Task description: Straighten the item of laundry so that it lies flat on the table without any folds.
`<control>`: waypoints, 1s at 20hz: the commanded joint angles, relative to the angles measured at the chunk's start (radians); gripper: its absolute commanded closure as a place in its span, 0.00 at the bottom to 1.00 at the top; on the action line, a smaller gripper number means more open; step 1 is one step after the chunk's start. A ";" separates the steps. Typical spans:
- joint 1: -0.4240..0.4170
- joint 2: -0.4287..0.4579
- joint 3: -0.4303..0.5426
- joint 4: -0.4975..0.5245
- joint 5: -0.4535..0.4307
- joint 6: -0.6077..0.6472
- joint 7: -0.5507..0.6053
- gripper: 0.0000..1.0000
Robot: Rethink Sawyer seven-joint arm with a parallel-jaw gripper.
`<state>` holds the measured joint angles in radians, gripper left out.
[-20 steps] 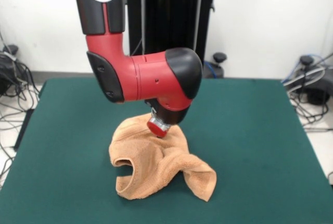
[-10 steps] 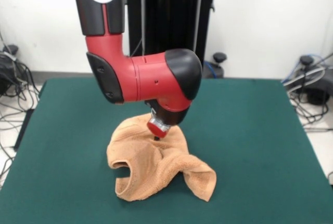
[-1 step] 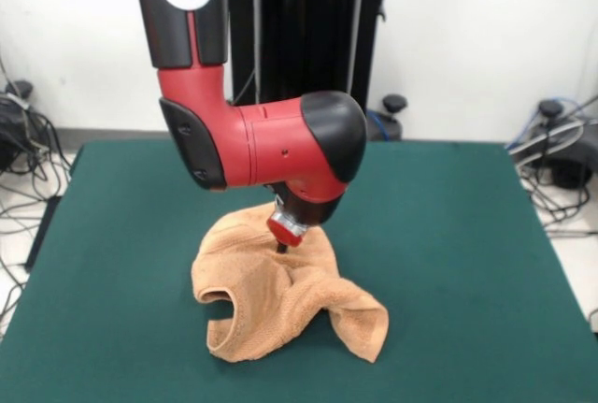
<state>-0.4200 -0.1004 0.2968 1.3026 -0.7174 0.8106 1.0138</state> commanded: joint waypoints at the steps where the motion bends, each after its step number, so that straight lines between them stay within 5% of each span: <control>1: -0.038 0.232 -0.038 -0.148 -0.141 -0.230 0.030 0.00; 18: -0.018 0.244 -0.053 -0.150 -0.160 -0.256 0.061 0.00; 19: -0.022 0.244 -0.052 -0.146 -0.158 -0.270 0.072 1.00; 20: -0.023 0.244 -0.051 -0.146 -0.158 -0.271 0.073 1.00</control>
<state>-0.4221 -0.0973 0.2952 1.2848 -0.7271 0.8009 1.0136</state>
